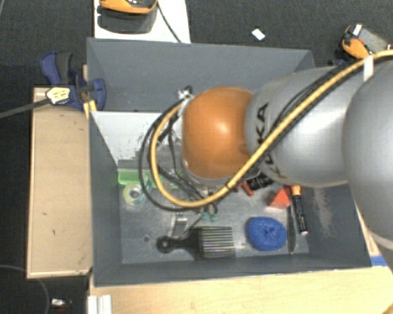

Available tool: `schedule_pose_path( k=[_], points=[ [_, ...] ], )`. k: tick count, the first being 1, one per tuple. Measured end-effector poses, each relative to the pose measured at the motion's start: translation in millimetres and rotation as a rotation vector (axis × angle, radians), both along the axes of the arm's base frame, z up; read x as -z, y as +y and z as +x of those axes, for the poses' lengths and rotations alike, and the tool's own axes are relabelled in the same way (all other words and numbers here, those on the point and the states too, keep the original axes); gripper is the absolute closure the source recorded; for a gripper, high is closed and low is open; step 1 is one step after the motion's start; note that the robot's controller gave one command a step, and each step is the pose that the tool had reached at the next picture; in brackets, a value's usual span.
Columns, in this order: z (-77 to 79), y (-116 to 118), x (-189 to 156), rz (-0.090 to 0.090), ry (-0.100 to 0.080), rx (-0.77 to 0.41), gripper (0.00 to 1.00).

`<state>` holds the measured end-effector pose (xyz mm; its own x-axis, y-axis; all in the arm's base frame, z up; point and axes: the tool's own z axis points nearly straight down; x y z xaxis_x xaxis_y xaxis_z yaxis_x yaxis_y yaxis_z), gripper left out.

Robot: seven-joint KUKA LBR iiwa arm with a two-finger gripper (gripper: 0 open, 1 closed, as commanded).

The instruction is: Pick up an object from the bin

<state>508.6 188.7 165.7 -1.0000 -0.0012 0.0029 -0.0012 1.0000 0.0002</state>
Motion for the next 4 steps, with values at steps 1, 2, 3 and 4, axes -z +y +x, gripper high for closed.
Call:
schedule_pose_path(
  k=[1,2,3,4],
  points=[
    [1.6,-1,-2,0.001,-0.005,0.004,0.00],
    [-23.9,-30,72,0.002,-0.009,-0.086,0.00],
    [-28.2,-38,48,0.004,-0.011,-0.027,0.00],
    [-27.4,-36,93,0.002,-0.008,-0.094,0.00]
  ],
)
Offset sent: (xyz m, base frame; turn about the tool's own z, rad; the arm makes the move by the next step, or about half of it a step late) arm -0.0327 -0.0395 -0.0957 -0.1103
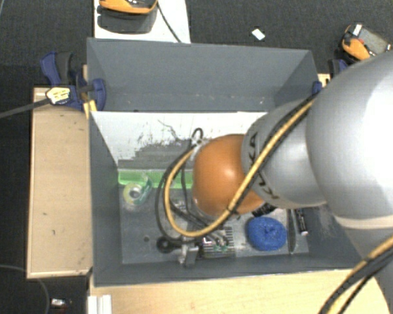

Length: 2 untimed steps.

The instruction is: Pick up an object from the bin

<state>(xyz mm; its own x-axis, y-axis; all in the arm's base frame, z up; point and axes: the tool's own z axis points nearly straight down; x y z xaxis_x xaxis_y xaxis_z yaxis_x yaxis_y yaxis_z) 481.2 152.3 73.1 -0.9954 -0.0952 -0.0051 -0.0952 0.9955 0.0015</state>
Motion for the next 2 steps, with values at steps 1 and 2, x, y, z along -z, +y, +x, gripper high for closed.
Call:
schedule_pose_path(
  k=[1,2],
  points=[
    [-2.9,-14,3,0.005,-0.012,0.073,0.00],
    [2.6,-3,10,0.008,-0.017,0.018,1.00]
  ],
)
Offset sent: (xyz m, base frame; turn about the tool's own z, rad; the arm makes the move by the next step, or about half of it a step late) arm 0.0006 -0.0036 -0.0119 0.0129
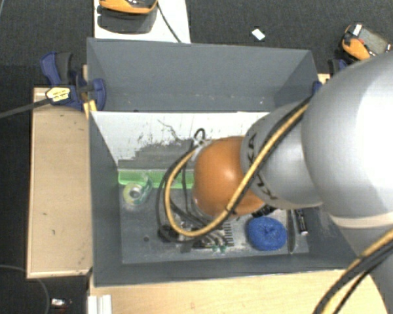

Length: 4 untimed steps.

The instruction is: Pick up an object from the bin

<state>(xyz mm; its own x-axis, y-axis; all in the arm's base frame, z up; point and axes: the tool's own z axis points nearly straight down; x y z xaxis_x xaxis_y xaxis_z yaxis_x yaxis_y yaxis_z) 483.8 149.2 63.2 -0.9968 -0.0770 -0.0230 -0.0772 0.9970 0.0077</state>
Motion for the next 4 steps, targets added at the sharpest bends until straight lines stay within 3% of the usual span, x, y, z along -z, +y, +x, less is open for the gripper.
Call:
schedule_pose_path(
  k=[2,3,4],
  points=[
    [-0.3,0,-6,0.001,-0.001,0.005,1.00],
    [-3.2,-1,-35,-0.003,0.010,0.008,1.00],
    [-1.3,-1,-72,-0.001,0.004,0.012,1.00]
  ],
)
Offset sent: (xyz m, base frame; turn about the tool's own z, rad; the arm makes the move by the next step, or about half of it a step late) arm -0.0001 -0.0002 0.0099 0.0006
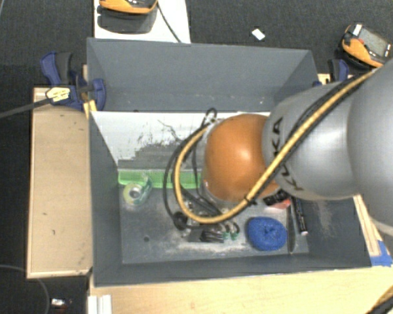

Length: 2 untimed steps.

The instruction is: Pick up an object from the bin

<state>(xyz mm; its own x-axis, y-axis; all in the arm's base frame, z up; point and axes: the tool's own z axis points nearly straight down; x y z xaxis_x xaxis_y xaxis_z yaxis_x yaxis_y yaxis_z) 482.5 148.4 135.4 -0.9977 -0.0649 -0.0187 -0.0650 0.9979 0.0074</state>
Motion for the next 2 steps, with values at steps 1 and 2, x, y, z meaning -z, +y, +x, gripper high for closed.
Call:
schedule_pose_path(
  k=[1,2],
  points=[
    [0.6,0,-17,0.001,-0.003,0.004,1.00],
    [1.0,0,-35,0.002,-0.004,0.007,1.00]
  ],
)
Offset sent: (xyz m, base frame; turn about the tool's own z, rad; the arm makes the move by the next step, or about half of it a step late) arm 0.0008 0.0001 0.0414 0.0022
